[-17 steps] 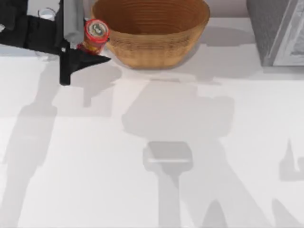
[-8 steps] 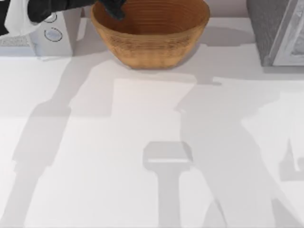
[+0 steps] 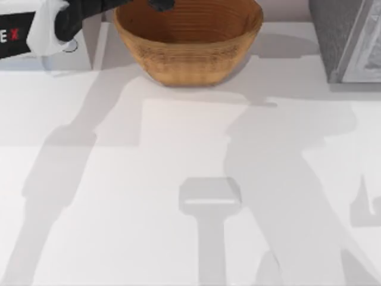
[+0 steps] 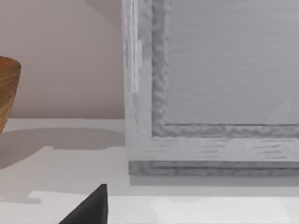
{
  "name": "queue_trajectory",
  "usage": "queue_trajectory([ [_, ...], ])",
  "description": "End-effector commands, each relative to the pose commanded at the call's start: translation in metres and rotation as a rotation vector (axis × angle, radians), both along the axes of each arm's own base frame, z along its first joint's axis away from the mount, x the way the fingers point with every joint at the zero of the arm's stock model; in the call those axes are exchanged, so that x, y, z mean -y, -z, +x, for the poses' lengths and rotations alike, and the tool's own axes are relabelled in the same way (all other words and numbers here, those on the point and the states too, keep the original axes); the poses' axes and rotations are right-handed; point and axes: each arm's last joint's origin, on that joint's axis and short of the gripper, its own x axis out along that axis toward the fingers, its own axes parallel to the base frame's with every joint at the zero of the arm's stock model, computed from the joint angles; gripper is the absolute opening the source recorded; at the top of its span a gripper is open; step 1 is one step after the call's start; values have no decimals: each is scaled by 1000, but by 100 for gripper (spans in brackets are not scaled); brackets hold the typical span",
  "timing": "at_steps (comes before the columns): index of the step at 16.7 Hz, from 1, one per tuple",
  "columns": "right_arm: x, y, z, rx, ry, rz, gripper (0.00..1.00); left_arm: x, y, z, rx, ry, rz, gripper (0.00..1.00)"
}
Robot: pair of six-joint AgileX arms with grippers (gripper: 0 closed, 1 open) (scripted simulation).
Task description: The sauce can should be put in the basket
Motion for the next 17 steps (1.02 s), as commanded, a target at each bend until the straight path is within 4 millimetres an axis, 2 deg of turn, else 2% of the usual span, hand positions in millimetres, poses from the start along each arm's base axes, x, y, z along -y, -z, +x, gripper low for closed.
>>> queue_trajectory([
  [5, 0, 0, 0, 0, 0, 0, 100, 0, 1, 3, 1, -3, 2, 0],
  [12, 0, 0, 0, 0, 0, 0, 100, 33, 14, 35, 10, 1, -2, 0],
  [14, 0, 0, 0, 0, 0, 0, 100, 42, 20, 41, 4, 0, -1, 0],
  [17, 0, 0, 0, 0, 0, 0, 100, 44, 23, 42, 0, 0, 0, 0],
])
